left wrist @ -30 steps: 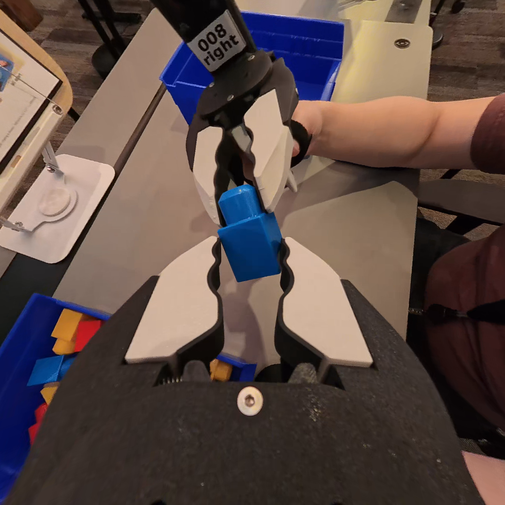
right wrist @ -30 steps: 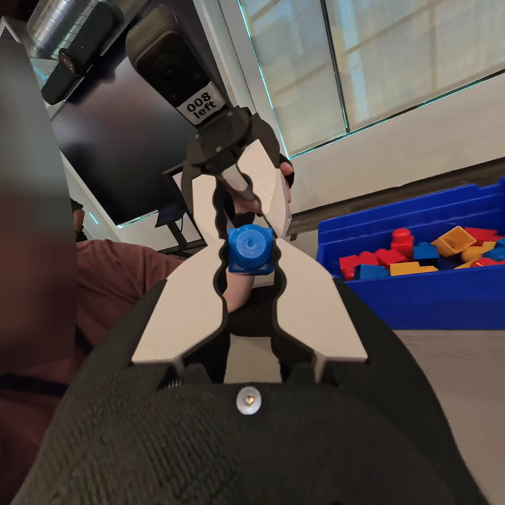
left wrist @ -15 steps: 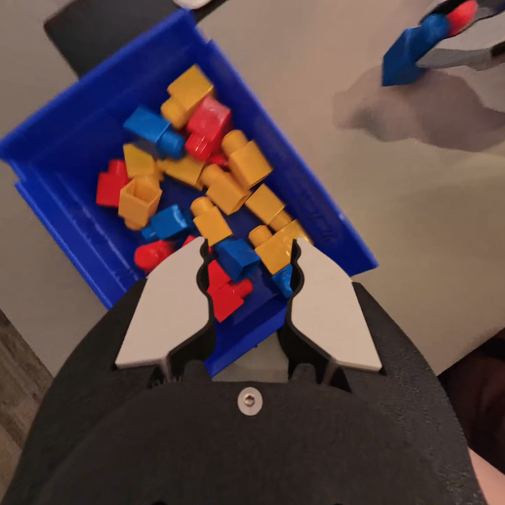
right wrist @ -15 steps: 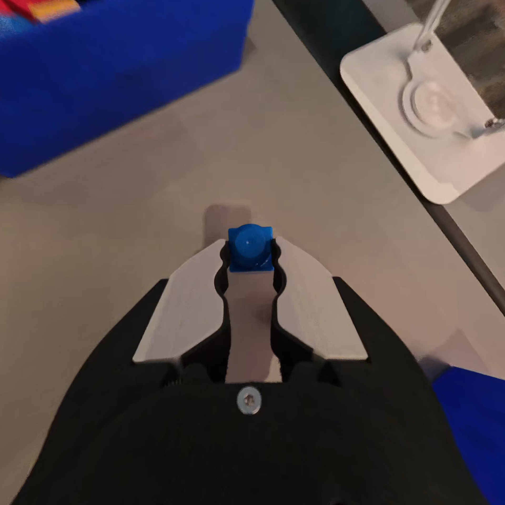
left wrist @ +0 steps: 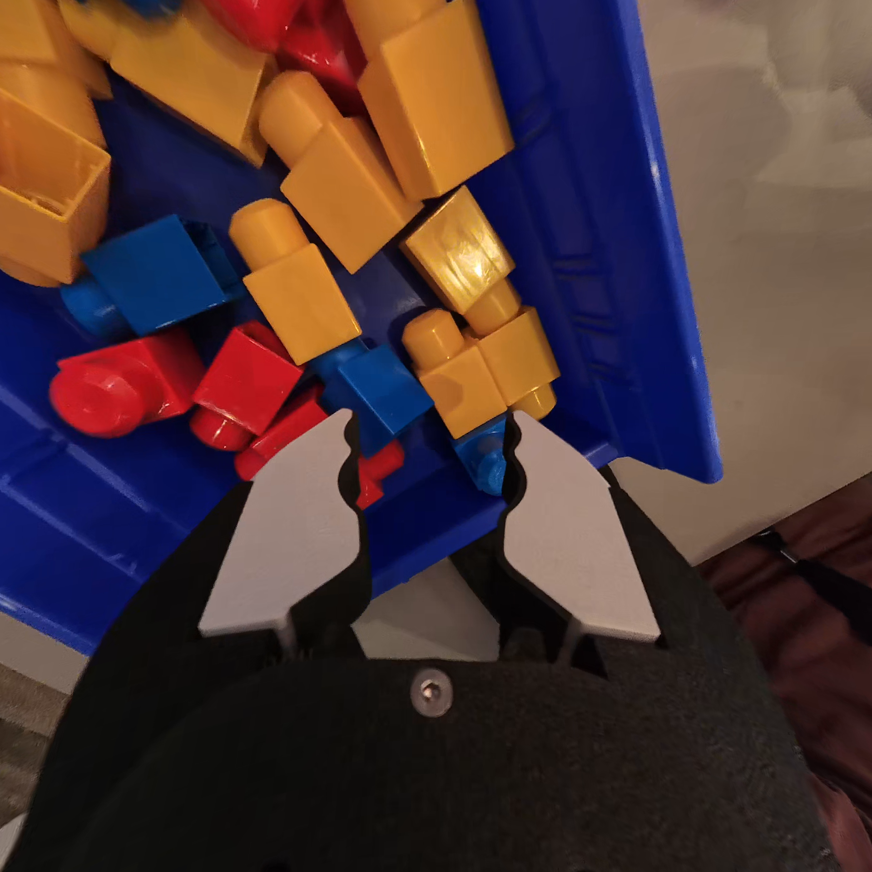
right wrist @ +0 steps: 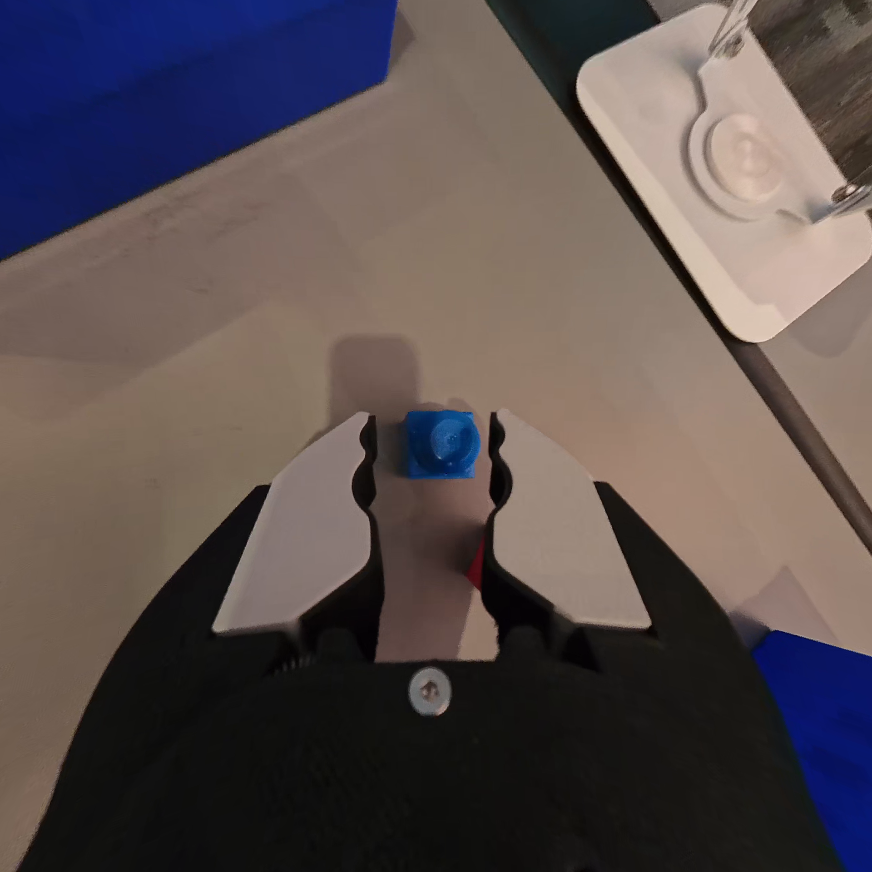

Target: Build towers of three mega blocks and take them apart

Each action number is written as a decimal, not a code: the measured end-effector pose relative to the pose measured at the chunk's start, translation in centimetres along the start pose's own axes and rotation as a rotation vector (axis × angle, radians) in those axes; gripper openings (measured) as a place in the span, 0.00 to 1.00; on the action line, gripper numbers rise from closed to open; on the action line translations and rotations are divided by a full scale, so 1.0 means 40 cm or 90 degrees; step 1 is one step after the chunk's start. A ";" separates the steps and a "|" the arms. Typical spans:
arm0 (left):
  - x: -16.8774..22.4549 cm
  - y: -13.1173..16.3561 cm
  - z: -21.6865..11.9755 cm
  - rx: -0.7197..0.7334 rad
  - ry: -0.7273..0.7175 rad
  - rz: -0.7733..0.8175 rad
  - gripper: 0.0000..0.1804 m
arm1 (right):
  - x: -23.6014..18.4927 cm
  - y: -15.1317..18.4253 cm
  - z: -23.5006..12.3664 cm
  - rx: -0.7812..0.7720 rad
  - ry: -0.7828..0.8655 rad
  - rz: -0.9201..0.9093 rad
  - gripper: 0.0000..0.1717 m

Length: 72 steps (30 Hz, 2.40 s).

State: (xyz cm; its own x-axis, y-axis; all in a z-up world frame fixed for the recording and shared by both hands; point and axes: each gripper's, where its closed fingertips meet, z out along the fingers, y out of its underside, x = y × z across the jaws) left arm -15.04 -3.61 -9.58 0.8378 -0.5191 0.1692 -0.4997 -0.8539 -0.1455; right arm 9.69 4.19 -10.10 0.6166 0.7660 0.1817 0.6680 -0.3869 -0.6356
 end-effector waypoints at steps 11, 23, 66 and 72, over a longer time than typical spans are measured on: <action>-0.053 0.019 0.049 -0.102 -0.099 -0.087 0.22 | -0.015 0.003 -0.012 -0.017 -0.013 -0.033 0.27; -0.053 0.031 0.072 -0.133 -0.067 -0.188 0.25 | -0.021 0.015 -0.008 -0.043 -0.012 -0.060 0.27; -0.062 0.075 0.010 -0.090 -0.043 -0.165 0.33 | -0.023 0.028 -0.004 -0.064 -0.017 -0.089 0.27; -0.105 -0.029 -0.011 0.061 -0.002 -0.183 0.28 | -0.022 0.028 -0.004 -0.064 -0.018 -0.090 0.27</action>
State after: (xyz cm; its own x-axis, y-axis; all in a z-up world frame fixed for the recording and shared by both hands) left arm -18.08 -0.48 -9.69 0.9426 -0.2558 0.2144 -0.2183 -0.9584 -0.1837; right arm 9.94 3.00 -10.86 0.5030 0.8299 0.2413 0.7859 -0.3231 -0.5272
